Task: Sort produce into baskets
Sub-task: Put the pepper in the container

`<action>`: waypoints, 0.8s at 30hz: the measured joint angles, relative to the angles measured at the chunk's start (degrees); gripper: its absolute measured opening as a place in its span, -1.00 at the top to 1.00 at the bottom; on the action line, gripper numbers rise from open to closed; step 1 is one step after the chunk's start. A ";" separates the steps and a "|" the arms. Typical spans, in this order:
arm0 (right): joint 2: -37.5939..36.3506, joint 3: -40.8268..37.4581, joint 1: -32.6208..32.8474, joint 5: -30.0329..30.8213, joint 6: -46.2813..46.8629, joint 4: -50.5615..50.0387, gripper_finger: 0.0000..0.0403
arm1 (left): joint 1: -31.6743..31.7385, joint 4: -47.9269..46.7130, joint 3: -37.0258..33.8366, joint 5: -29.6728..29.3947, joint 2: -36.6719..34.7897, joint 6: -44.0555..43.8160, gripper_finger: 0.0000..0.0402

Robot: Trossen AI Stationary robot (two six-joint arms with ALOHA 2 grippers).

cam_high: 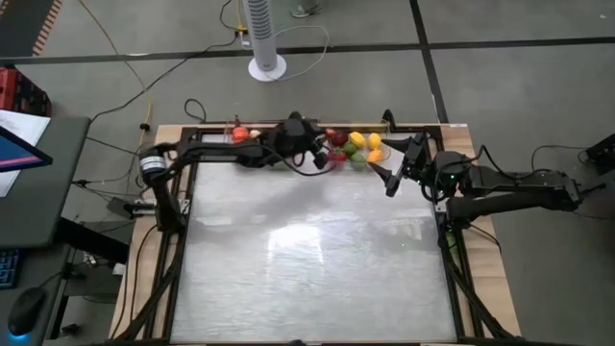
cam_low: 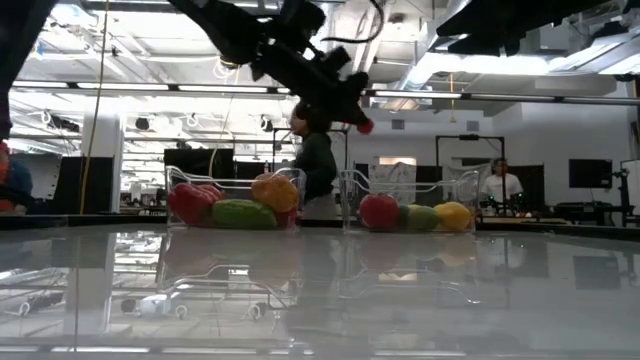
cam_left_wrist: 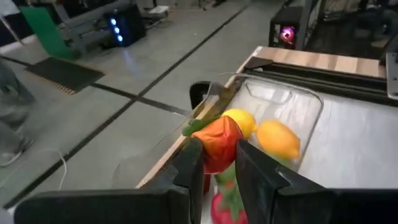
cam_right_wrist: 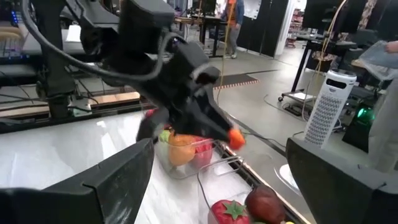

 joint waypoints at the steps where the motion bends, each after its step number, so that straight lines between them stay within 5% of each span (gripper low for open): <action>1: 0.00 0.00 -0.11 -0.02 -0.34 -0.03 -0.94 | -0.02 -0.40 1.56 0.07 1.36 0.33 0.67; 6: 0.00 0.00 -0.13 -0.04 -1.45 -0.23 -0.94 | -0.07 -8.81 9.14 -0.01 6.54 0.98 0.56; 16: 0.00 0.00 -0.16 -2.65 -1.78 -0.60 -0.94 | 0.11 -20.24 14.59 5.81 5.31 9.83 -0.06; 24: -3.84 -0.18 1.77 -2.99 0.54 -5.02 -0.93 | -2.24 -6.98 -6.30 4.94 -7.41 10.76 -0.04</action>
